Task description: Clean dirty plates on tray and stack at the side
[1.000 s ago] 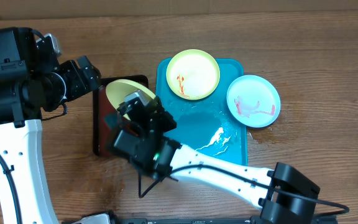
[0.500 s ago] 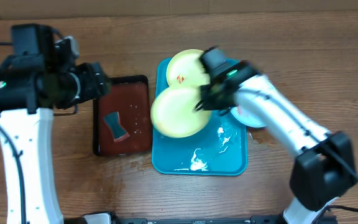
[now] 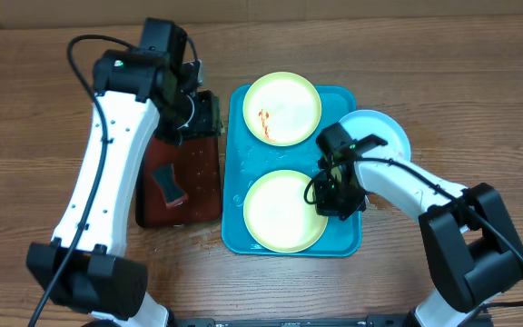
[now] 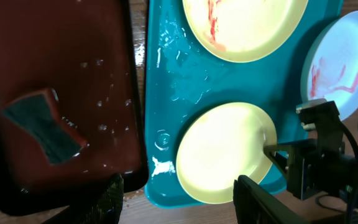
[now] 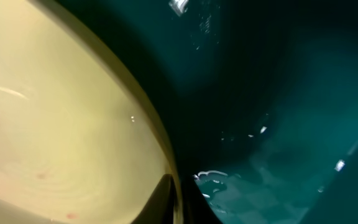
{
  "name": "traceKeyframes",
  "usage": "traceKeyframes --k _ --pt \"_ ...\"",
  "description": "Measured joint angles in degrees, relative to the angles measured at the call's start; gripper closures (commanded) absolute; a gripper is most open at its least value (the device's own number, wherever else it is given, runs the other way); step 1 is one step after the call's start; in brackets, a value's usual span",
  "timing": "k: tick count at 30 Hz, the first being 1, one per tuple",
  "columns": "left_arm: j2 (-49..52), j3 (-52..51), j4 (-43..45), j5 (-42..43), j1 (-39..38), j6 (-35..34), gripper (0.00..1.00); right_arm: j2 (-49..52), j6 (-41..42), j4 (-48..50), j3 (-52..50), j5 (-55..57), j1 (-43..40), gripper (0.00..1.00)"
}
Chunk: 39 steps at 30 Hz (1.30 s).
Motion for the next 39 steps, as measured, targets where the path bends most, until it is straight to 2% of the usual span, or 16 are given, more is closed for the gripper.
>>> traceKeyframes --k 4,7,12,13,15,20,23,30,33,39 --pt "2.0 0.0 1.2 0.0 -0.9 -0.2 0.45 -1.2 3.6 3.3 -0.8 5.1 0.9 0.72" --pt "4.0 0.0 1.3 -0.4 -2.0 -0.4 0.5 -1.4 5.0 4.1 -0.7 7.8 0.9 0.71" --pt "10.2 -0.1 1.6 -2.1 -6.6 -2.4 0.7 -3.3 5.9 2.4 -0.6 11.6 0.9 0.7" --pt "11.6 -0.2 1.6 -2.4 -7.6 -3.2 0.76 -4.3 5.9 1.8 -0.6 12.1 0.9 0.7" --pt "14.3 -1.0 1.5 -3.5 -9.4 -5.3 0.95 -7.3 6.0 0.6 -0.5 12.6 0.9 0.7" --pt "17.5 -5.2 3.0 -7.4 -10.8 -11.4 0.96 -17.7 4.2 -1.1 0.2 11.6 0.9 0.67" --pt "17.5 -8.1 5.6 -9.0 -9.7 -12.8 0.96 -21.3 3.2 -1.3 0.5 11.0 0.9 0.67" --pt "17.5 -18.5 14.3 -11.6 -8.5 -12.1 0.96 -22.6 2.6 -1.0 0.5 10.4 0.8 0.67" --pt "17.1 -20.9 13.9 -11.6 -8.8 -12.0 0.96 -22.6 2.4 -1.0 0.5 10.4 0.9 0.66" --pt "17.0 -20.8 11.4 -13.2 -8.5 -11.8 0.96 -22.6 4.6 -1.0 0.5 11.3 -0.2 0.56"
